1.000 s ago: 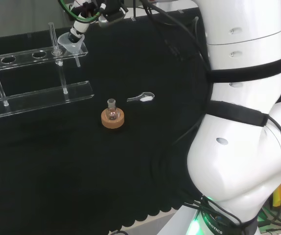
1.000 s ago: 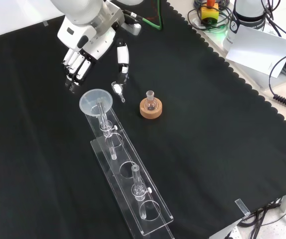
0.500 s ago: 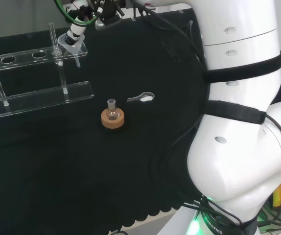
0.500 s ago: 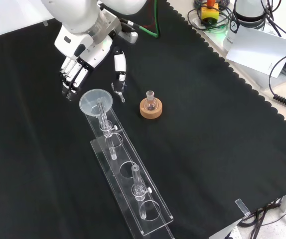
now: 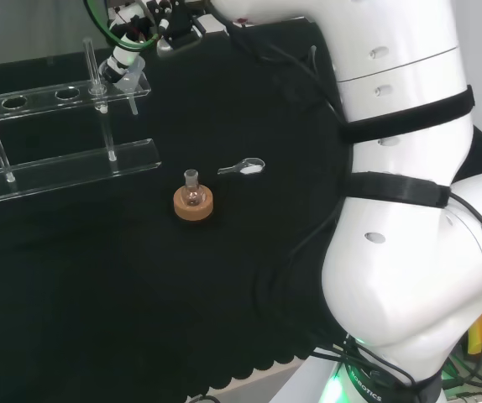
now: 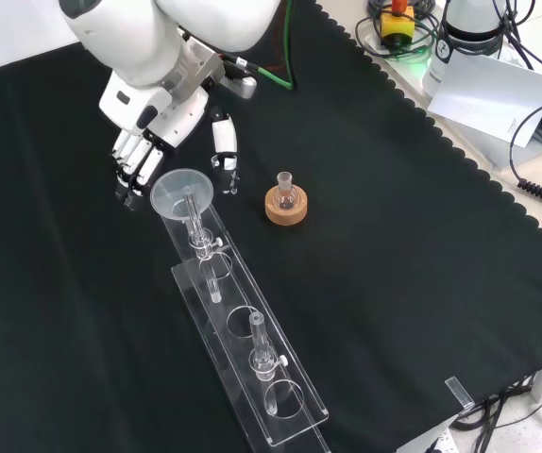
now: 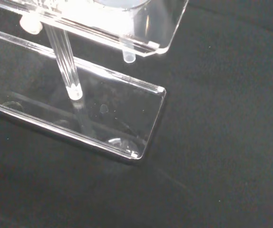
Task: Pick up the funnel from the transparent funnel stand.
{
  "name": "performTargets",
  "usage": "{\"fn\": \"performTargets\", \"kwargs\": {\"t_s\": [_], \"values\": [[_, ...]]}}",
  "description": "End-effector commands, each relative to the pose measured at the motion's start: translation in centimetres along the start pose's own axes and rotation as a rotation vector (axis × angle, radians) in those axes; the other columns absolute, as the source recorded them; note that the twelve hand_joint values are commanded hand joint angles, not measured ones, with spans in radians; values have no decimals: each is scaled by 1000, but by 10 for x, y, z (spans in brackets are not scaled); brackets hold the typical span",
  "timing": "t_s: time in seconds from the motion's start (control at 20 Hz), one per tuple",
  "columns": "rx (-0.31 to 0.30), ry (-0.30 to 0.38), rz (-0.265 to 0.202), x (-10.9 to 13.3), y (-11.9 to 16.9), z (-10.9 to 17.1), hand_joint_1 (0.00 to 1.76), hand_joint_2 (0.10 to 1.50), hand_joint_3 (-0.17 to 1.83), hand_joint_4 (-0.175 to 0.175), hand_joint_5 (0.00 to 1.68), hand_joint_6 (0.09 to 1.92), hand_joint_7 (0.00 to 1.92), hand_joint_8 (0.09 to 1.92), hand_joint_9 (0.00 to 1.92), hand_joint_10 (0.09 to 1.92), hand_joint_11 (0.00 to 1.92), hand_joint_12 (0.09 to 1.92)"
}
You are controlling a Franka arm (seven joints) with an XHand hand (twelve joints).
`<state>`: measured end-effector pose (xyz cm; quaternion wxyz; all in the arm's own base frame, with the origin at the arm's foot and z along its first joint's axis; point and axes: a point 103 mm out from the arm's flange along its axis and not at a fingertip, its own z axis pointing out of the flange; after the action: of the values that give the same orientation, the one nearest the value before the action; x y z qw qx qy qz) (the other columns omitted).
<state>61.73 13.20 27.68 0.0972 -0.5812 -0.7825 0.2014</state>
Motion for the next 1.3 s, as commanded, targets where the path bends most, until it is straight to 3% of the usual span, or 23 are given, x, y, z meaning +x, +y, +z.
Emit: {"fn": "performTargets", "kwargs": {"t_s": [0.05, 0.85, 1.3], "values": [[9, 1, -9, 6, 3, 3, 398, 772, 212, -34, 101, 87, 0, 470, 135, 770, 235, 1422], [24, -70, -1, 7, 4, 10, 505, 768, 200, -48, 111, 87, 0, 523, 164, 776, 245, 1421], [36, -96, 0, 9, 7, 12, 598, 785, 249, -62, 180, 87, 82, 679, 432, 687, 283, 1385]]}}
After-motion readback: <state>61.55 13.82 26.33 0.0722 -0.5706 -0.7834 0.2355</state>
